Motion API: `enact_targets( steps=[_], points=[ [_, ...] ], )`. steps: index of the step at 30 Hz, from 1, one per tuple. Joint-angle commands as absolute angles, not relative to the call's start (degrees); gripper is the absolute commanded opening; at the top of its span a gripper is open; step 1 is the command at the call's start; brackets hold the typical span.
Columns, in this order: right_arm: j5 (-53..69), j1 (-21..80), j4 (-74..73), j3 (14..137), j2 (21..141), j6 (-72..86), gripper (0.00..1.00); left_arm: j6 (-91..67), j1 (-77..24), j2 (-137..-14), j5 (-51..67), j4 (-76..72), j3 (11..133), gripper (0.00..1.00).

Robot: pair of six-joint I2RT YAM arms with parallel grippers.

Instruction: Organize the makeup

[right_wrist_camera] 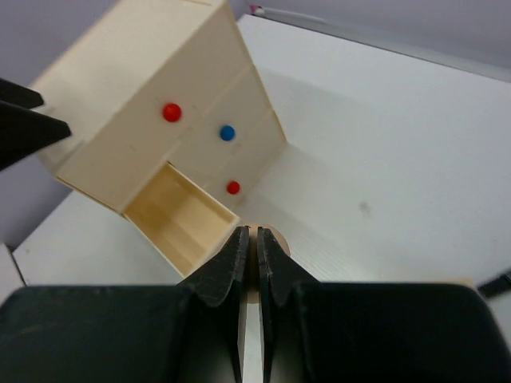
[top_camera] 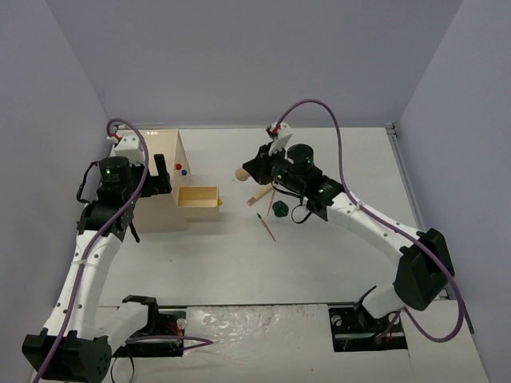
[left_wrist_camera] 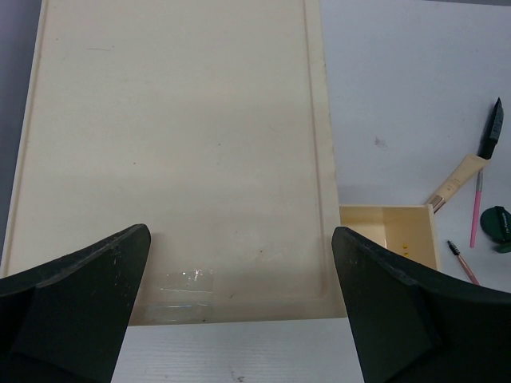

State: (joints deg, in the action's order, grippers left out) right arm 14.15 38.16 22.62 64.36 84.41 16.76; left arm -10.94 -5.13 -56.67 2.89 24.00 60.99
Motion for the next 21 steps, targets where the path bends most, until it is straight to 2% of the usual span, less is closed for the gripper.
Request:
enact_targets(
  steps=[1,11,21],
  points=[
    [21.3,40.6,37.3,69.6,91.3,18.8,0.0,-11.1,-4.8,-56.8,1.9,21.4,62.5,0.97],
    [29.8,47.0,45.5,81.0,106.3,17.6,0.0,-11.4,-4.7,-56.7,1.3,21.2,62.3,0.97],
    [28.2,49.7,47.0,84.9,114.3,12.6,0.01,-11.6,-4.7,-56.6,1.8,21.4,62.4,0.97]
  ],
)
